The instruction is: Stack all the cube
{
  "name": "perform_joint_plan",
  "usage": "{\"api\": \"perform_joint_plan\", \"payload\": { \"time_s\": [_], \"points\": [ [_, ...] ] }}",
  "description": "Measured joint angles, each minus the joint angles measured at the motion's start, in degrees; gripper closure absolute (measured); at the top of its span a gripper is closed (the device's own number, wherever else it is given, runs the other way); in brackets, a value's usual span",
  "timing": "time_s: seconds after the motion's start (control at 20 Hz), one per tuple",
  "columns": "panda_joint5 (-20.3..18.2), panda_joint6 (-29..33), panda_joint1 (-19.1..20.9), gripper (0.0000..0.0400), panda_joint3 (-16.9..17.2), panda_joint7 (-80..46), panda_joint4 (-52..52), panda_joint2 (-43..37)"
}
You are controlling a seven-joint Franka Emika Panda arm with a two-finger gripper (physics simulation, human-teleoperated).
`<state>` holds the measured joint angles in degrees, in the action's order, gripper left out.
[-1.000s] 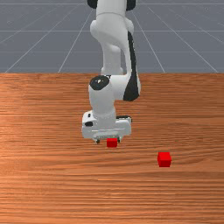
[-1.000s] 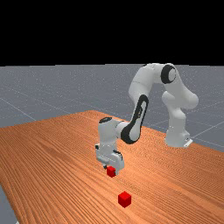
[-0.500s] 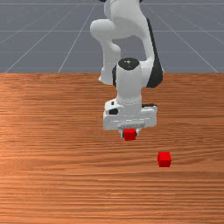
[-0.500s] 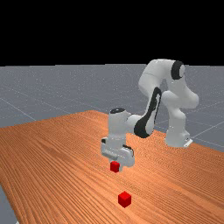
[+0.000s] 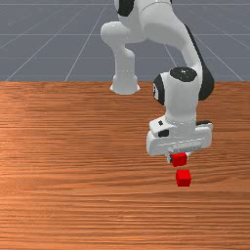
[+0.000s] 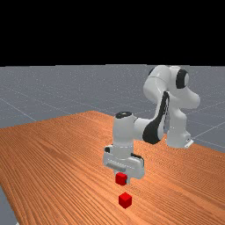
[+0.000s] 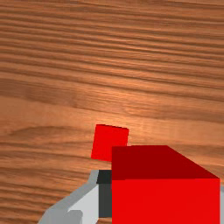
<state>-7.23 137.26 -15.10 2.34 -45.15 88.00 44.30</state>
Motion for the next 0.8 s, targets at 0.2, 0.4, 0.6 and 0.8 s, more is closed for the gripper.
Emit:
{"api": "perform_joint_plan", "payload": {
  "time_s": [0.2,0.4,0.6,0.8],
  "points": [
    [0.36,-0.31,-1.60,0.0211,-0.25,-1.39,-1.96,1.15],
    [0.79,-0.17,-1.95,0.0211,0.03,-1.77,-5.41,5.08],
    [0.89,-0.23,-1.69,0.0211,0.37,-2.00,-6.06,7.61],
    [0.87,-1.15,-1.88,0.0211,0.47,-2.59,-6.10,7.53]
  ]
}}
